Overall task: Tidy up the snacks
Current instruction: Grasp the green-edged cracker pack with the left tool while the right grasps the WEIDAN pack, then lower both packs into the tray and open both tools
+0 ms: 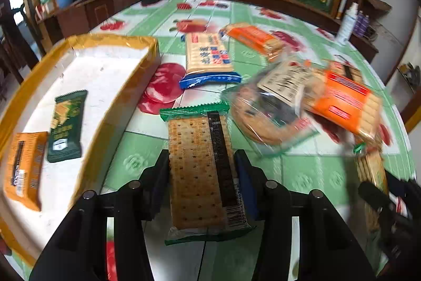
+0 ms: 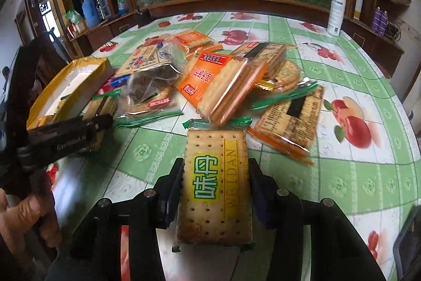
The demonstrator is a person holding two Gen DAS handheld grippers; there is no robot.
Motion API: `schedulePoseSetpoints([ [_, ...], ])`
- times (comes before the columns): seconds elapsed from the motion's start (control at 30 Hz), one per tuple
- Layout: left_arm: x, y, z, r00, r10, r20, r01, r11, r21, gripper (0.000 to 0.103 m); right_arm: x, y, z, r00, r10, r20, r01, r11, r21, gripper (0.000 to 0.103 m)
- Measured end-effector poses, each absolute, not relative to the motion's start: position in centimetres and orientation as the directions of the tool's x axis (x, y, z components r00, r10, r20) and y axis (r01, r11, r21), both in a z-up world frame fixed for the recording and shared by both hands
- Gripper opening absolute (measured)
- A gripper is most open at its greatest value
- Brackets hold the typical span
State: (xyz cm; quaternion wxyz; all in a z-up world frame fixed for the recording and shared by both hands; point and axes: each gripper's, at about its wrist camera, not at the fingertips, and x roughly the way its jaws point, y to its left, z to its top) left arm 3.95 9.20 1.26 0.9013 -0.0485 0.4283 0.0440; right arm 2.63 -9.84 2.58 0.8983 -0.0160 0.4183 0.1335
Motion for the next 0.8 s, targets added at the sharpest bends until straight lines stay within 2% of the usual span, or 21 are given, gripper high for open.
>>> schedulePoseSetpoints([
  [0.33, -0.9, 8.5, 5.9, 0.724, 0.098, -0.683, -0.094, 0.995, 0.043, 0.047, -1.2, -10.3, 5.2, 0.658, 0.251, -0.710, -0.262, 0.960, 0.096, 0.048],
  [0.8, -4.7, 14.8, 7.9, 0.736, 0.177, -0.653, -0.199, 0.979, 0.041, 0.047, -2.7, -3.3, 7.3, 0.645, 0.352, -0.679, -0.396, 0.913, 0.097, 0.048],
])
